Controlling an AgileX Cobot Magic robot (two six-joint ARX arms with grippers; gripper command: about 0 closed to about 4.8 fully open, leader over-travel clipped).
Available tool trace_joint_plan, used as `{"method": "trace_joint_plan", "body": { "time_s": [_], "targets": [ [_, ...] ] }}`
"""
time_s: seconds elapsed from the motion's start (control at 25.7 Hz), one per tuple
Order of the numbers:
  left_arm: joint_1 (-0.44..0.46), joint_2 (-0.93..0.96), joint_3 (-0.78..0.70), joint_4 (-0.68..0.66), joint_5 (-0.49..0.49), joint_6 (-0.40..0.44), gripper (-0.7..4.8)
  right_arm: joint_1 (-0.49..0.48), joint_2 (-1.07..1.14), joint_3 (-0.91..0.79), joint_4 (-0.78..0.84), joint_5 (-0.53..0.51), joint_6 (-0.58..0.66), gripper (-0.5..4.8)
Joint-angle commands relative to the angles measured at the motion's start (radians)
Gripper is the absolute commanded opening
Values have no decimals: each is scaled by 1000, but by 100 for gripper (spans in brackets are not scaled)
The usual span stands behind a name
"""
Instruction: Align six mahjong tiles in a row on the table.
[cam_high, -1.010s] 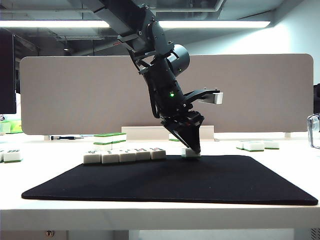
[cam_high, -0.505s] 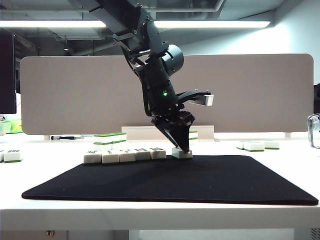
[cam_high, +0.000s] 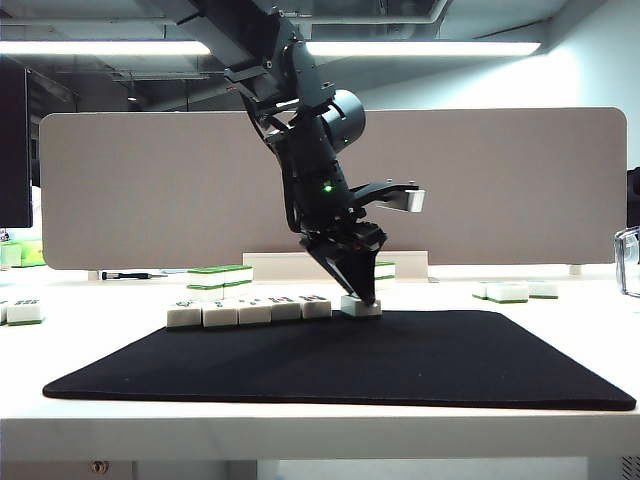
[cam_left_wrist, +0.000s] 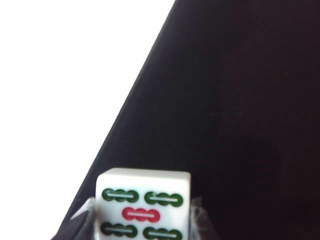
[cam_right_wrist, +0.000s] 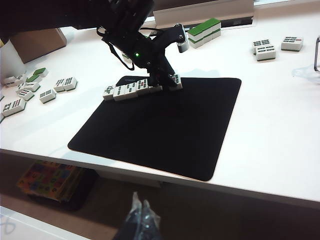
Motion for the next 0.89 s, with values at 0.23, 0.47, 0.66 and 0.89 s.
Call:
{"method": "trace_joint_plan", "body": {
  "time_s": [0.23,0.47,0.66,0.89],
  "targets": [
    [30,-1,-2,-79,-21,-2,232,0,-12,2,17,2,-2,-1],
    [30,-1,-2,-86,-23,-2,232,0,-12,2,16,2,-2,-1],
    [30,-1,-2,-109,-23,-2,232,0,-12,2,16,2,-2,-1],
    [32,-2,-2,-121,-23,-2,233,0,-12,1,17,2,-2,-1]
  ]
}}
